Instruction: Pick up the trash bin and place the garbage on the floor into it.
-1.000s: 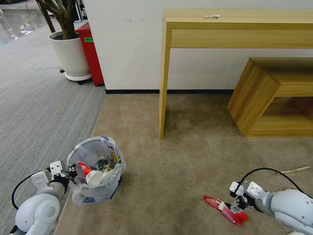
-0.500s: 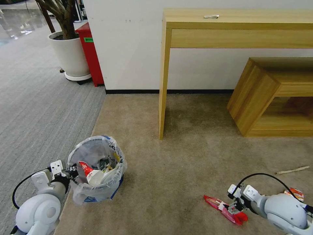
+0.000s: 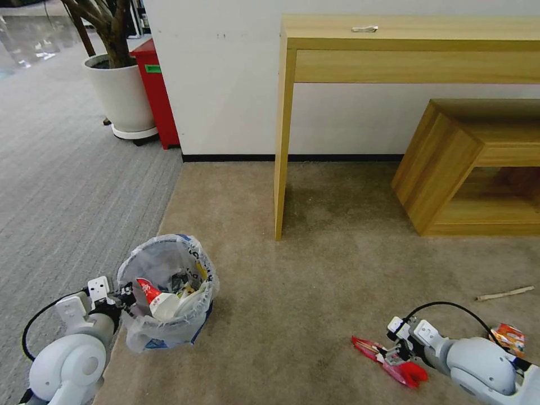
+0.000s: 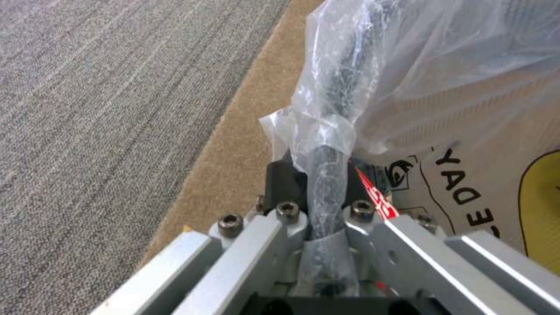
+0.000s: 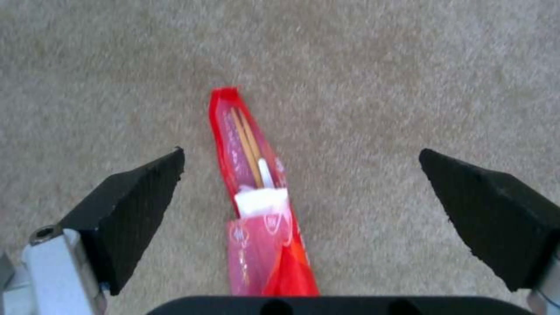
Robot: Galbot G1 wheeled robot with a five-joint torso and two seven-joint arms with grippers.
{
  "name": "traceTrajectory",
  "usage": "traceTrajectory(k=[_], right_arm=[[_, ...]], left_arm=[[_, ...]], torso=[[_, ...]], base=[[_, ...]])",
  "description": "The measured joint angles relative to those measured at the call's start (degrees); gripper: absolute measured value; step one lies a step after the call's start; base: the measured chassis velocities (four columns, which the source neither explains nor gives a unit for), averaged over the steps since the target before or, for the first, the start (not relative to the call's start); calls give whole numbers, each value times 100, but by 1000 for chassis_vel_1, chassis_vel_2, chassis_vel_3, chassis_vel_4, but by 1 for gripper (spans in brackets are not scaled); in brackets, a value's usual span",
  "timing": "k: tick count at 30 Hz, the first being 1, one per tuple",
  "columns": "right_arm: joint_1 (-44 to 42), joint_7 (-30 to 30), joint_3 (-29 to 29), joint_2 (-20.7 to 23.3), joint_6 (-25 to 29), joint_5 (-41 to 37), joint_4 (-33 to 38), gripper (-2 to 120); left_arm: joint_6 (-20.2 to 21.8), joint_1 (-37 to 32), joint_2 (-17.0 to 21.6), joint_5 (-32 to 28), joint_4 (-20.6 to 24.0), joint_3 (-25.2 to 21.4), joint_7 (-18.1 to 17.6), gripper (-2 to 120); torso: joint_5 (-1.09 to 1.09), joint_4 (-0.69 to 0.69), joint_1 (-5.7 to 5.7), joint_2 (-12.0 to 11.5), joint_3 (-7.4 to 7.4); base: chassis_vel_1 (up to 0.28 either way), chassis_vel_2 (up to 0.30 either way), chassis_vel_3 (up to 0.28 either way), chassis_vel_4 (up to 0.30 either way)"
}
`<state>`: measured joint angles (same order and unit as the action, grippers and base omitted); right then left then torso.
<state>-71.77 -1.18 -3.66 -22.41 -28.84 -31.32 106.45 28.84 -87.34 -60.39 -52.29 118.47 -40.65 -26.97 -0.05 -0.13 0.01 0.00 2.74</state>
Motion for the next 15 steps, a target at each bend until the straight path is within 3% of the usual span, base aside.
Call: traceTrajectory(k=[15], right_arm=[[28,-15,-271,-292,252,193,-343,100]], left_arm=[[0,5,-4,17,-31,13,-5,0]], torso=[[0,0,0,-1,0]], base=[[0,0,0,0]])
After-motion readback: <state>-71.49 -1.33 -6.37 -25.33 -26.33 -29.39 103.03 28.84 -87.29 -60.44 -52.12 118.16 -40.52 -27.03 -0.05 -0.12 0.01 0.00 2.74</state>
